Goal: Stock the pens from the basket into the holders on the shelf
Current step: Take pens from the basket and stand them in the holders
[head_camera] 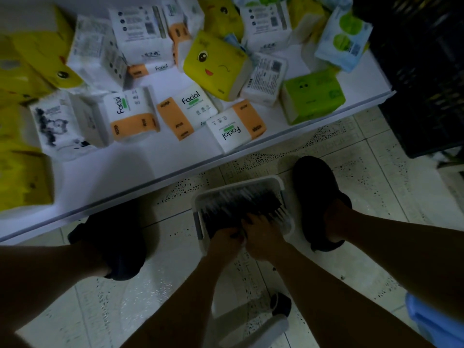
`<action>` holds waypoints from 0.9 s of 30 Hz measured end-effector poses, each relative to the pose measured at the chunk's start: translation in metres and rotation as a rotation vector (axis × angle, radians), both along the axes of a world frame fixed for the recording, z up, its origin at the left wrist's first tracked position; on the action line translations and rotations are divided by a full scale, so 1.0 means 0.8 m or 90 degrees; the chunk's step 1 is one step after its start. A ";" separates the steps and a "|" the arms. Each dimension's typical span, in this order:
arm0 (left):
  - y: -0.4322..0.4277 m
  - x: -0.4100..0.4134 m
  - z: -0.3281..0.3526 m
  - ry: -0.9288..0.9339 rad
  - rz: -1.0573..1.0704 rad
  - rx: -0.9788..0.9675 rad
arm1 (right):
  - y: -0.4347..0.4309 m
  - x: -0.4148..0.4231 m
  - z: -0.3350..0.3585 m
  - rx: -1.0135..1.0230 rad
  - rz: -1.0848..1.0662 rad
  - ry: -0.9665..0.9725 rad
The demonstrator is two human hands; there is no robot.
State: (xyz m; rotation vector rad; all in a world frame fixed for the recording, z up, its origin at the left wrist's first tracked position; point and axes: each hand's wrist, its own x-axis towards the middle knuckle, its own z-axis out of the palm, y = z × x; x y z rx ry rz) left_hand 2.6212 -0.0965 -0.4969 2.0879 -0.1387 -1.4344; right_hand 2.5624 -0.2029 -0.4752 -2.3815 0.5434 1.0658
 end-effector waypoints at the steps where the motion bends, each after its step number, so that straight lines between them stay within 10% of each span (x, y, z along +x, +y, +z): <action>1: -0.002 0.003 0.003 0.031 0.008 0.006 | 0.001 0.000 -0.001 -0.003 0.003 0.008; 8: -0.012 0.014 0.008 0.154 0.175 0.088 | 0.004 0.004 -0.008 0.018 -0.057 -0.003; 18: 0.010 0.026 0.042 -0.035 0.238 0.055 | 0.000 0.005 0.018 0.030 -0.397 -0.102; 27: 0.034 0.023 0.107 0.047 0.300 -0.036 | 0.003 0.004 0.071 0.018 -0.390 -0.151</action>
